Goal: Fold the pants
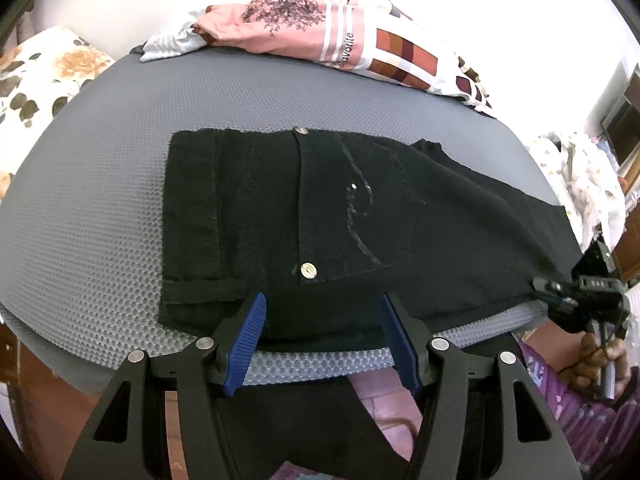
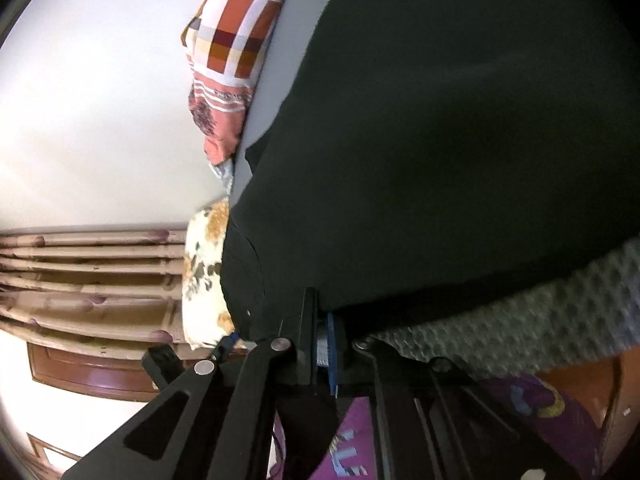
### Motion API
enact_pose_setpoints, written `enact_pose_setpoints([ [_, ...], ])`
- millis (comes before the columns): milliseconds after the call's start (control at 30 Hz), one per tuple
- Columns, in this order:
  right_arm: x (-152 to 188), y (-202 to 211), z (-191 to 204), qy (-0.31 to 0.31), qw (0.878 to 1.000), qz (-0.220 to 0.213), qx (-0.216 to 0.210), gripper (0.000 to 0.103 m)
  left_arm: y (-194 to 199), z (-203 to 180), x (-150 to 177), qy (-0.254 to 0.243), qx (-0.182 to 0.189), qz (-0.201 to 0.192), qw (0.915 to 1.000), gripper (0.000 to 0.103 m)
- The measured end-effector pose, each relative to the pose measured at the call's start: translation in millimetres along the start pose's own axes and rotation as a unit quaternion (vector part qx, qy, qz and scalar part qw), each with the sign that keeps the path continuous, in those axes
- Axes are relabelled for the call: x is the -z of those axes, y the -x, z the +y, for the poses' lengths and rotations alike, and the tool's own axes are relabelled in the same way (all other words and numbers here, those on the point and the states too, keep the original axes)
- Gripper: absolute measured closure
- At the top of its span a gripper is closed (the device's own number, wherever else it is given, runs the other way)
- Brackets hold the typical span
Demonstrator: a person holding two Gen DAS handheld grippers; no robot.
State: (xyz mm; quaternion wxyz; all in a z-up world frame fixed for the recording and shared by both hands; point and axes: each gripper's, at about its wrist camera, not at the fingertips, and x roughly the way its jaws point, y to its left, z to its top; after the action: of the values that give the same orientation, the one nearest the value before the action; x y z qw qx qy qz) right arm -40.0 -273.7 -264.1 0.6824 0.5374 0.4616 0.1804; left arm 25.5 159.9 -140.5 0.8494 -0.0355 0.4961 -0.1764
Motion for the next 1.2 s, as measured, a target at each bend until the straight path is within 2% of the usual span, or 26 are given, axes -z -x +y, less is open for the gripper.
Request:
enact_pose_setpoints([
  [100, 3, -2, 5, 0.015, 0.999, 0.02, 0.027, 0.097, 0, 6, -1, 0.007, 0.0, -0.005, 1.0, 0.043],
  [233, -3, -7, 6, 0.009, 0.999, 0.03, 0.022, 0.091, 4, 10, -2, 0.014, -0.005, -0.004, 0.9999, 0.043],
  [267, -3, -9, 7, 0.003, 0.999, 0.042, 0.022, 0.088, 6, 11, -3, 0.013, -0.01, -0.008, 0.9998, 0.043],
  [333, 1, -9, 12, -0.001, 0.998, 0.065, 0.012, 0.072, 15, 16, -6, 0.011, -0.022, -0.021, 0.9995, 0.043],
  [400, 8, -8, 30, 0.035, 0.996, 0.081, 0.021, 0.069, 24, 27, -11, 0.02, -0.041, -0.036, 0.9983, 0.041],
  [500, 18, -20, 68, 0.107, 0.988, 0.108, 0.007, 0.07, 36, 55, -14, 0.058, -0.067, -0.046, 0.995, 0.038],
  [533, 22, -27, 86, 0.146, 0.983, 0.114, 0.011, 0.069, 40, 66, -14, 0.078, -0.066, -0.046, 0.9937, 0.038],
  [633, 31, -58, 130, 0.261, 0.956, 0.125, 0.054, 0.063, 46, 91, -9, 0.13, -0.051, -0.043, 0.9893, 0.038],
  [667, 34, -70, 138, 0.281, 0.948, 0.131, 0.064, 0.063, 47, 96, -8, 0.137, -0.052, -0.04, 0.9884, 0.038],
  [767, 50, -105, 157, 0.338, 0.925, 0.155, 0.078, 0.063, 47, 97, -4, 0.124, -0.073, -0.035, 0.9889, 0.038],
  [833, 60, -120, 164, 0.387, 0.905, 0.142, 0.108, 0.063, 45, 93, -5, 0.113, -0.09, -0.034, 0.9889, 0.038],
  [900, 65, -127, 168, 0.42, 0.89, 0.128, 0.12, 0.063, 41, 91, -4, 0.108, -0.095, -0.032, 0.9891, 0.038],
  [967, 68, -143, 167, 0.421, 0.888, 0.14, 0.124, 0.063, 31, 88, -4, 0.1, -0.1, -0.019, 0.9898, 0.038],
  [1067, 70, -165, 152, 0.393, 0.891, 0.192, 0.124, 0.063, 18, 77, -4, 0.068, -0.137, 0.0, 0.9882, 0.038],
  [1133, 71, -163, 154, 0.399, 0.889, 0.187, 0.12, 0.063, 22, 70, -6, 0.054, -0.17, -0.013, 0.9839, 0.038],
  [1200, 64, -148, 161, 0.396, 0.898, 0.168, 0.095, 0.063, 39, 64, -12, 0.054, -0.19, -0.051, 0.9791, 0.038],
])
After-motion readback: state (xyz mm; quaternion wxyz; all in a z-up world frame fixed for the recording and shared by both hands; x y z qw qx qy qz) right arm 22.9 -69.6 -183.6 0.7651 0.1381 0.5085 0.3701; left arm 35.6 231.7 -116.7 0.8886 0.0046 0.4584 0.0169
